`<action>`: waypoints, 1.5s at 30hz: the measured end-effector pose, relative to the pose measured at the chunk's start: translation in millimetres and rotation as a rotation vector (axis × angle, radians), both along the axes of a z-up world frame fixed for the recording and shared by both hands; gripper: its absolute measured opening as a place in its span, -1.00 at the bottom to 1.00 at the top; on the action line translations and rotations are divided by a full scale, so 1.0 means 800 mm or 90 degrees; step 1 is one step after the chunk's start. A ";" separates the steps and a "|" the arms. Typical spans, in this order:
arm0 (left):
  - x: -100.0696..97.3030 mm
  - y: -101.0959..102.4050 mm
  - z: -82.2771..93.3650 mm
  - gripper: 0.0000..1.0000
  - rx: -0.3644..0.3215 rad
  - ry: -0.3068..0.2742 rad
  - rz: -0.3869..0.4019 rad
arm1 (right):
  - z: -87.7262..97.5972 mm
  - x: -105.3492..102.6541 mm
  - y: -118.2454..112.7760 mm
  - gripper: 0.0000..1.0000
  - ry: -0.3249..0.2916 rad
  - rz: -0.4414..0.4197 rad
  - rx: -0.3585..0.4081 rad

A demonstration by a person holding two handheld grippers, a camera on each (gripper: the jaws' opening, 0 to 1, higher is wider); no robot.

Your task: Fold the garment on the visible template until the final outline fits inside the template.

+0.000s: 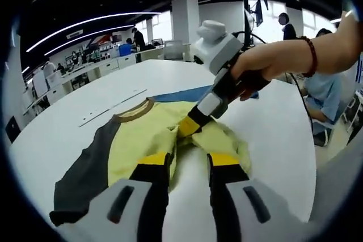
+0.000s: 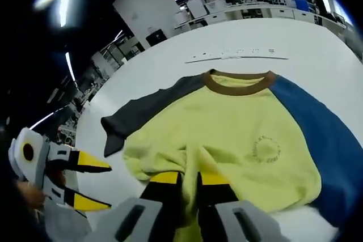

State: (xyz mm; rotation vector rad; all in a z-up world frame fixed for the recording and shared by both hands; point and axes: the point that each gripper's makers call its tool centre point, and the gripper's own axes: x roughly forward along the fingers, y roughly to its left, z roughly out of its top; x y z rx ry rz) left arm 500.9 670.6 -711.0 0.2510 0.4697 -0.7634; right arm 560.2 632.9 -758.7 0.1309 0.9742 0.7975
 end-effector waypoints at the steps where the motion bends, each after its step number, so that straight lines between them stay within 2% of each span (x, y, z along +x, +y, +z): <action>1: 0.002 -0.005 -0.002 -0.60 -0.003 0.002 -0.006 | 0.000 0.000 0.000 -0.86 0.002 0.001 0.001; 5: 0.009 -0.020 -0.012 -0.65 -0.001 0.006 -0.021 | 0.001 -0.001 0.000 -0.86 0.008 0.002 0.005; 13: 0.019 -0.033 -0.033 -0.68 0.005 0.025 -0.035 | 0.003 -0.004 0.001 -0.86 0.023 0.006 0.009; 20: 0.032 -0.036 -0.045 -0.70 0.011 0.031 -0.040 | 0.004 -0.007 0.000 -0.86 0.031 0.018 0.010; 26: 0.040 -0.035 -0.055 -0.69 0.057 0.012 -0.048 | 0.003 -0.009 0.000 -0.86 0.045 0.020 0.016; 30: 0.043 -0.039 -0.056 -0.71 0.054 0.012 -0.052 | 0.003 -0.011 0.000 -0.86 0.050 0.023 0.013; 33: 0.047 -0.040 -0.059 -0.71 0.067 0.009 -0.050 | 0.003 -0.012 0.001 -0.86 0.050 0.029 0.008; 45: 0.055 -0.043 -0.072 -0.89 0.086 0.015 -0.051 | 0.003 -0.016 0.001 -0.86 0.048 0.034 0.008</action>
